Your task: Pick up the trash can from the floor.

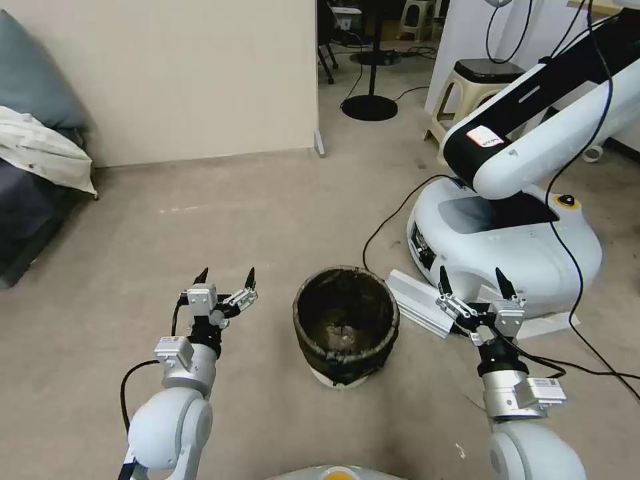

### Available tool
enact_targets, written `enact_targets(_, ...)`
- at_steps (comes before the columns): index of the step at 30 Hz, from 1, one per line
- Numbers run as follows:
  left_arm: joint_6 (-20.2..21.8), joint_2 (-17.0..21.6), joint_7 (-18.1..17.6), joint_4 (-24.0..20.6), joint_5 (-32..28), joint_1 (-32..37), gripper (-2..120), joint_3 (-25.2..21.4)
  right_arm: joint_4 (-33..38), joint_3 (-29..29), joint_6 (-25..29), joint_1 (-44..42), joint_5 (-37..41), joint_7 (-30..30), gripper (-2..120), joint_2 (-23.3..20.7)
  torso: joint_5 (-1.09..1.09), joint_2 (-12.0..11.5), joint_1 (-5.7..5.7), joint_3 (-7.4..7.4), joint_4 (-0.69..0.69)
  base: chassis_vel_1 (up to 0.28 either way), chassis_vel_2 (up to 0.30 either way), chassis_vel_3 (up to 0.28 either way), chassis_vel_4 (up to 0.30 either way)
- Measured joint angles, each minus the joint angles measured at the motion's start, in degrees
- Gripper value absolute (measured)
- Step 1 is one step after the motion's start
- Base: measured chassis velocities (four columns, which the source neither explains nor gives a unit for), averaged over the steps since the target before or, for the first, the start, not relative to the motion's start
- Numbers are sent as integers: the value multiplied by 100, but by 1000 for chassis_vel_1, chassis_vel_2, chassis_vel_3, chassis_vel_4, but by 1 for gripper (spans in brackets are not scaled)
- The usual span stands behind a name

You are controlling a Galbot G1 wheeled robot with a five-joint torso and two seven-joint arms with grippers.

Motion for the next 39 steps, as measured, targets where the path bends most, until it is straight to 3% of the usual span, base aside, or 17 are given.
enact_targets(9, -22, 114, 111, 25, -163, -40, 100, 48, -60, -32, 68, -47, 4, -3, 100, 32, 0, -1, 0, -1, -1, -7, 5, 5, -7)
enact_targets(16, 422, 277, 93, -280, -566, -61, 100, 150, -72, -3, 85, -51, 35, 19, 100, -13, 0, 0, 0, -1, 0, 0, 0, 0, 0)
enact_targets(18, 651, 337, 35, -365, -790, -90, 100, 183, -77, -3, 73, -40, 35, 23, 100, -34, 0, 0, 0, -1, -1, 0, 0, 0, 0)
enact_targets(20, 1162, 452, -54, -515, -1304, -168, 100, 226, -77, -10, 21, -7, 35, 26, 100, -64, 0, 0, -1, -1, 0, 0, 0, 0, 0)
enact_targets(21, 1162, 452, -54, -515, -1304, -168, 100, 226, -77, -10, 21, -7, 35, 26, 100, -64, 0, 0, -1, -1, 0, 0, 0, 0, 0)
enact_targets(24, 2072, 625, -58, -607, -1785, -312, 100, 296, -78, -10, -30, 23, 38, 32, 100, -84, 0, 0, 0, -1, -1, 0, 0, 0, 0)
enact_targets(25, 2072, 625, -58, -607, -1785, -312, 100, 296, -78, -10, -30, 23, 38, 32, 100, -84, 0, 0, 0, -1, -1, 0, 0, 0, 0)
enact_targets(28, 2484, 778, 211, -556, -1780, -376, 100, 383, -77, -8, -48, 25, 43, 44, 100, -91, 0, 0, -1, -1, -1, 0, 0, 0, 0)
enact_targets(32, 2719, 940, 548, -429, -1691, -414, 100, 527, -78, -4, -61, 26, 44, 58, 100, -95, 0, 0, 0, -1, 0, 0, 0, 0, 0)
enact_targets(39, 2831, 1234, 935, 34, -1588, -499, 100, 958, -35, -1, -117, 26, 47, 67, 100, -91, 0, 0, 0, -1, -1, 0, 0, 0, 0)
